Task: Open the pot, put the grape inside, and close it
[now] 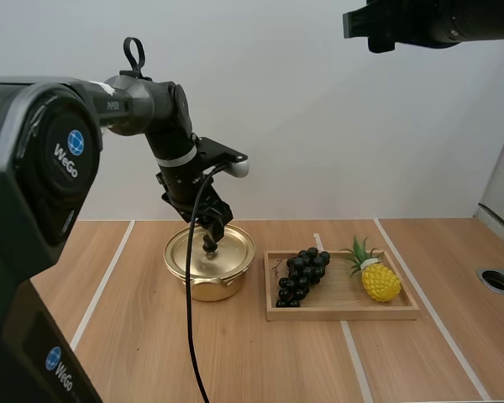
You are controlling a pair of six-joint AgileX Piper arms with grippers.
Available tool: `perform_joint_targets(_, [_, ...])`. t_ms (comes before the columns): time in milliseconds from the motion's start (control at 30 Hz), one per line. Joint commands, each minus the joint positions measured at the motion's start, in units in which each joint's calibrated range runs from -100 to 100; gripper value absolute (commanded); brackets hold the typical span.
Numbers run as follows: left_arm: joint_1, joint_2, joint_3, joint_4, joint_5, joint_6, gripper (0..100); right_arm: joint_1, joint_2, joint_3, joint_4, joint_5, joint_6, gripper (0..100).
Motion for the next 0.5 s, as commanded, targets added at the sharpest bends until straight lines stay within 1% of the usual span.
perform_joint_targets(0, [-0.29,1.3,-0.4,-0.2,-2.1,0.2,100,-0.3,-0.4,-0.4,-0.4,-0.1,-0.3,100])
perform_joint_targets(233, [-1.07,4.4,-0.6,0.9,-6.2,0.2,100,-0.3,-0.4,-0.4,-0.4,-0.1,-0.3,100])
perform_joint_targets(467, [-1.07,6.9,-0.6,1.1,-10.8,0.2,100,-0.3,-0.3,-0.4,-0.4,-0.1,-0.3,100])
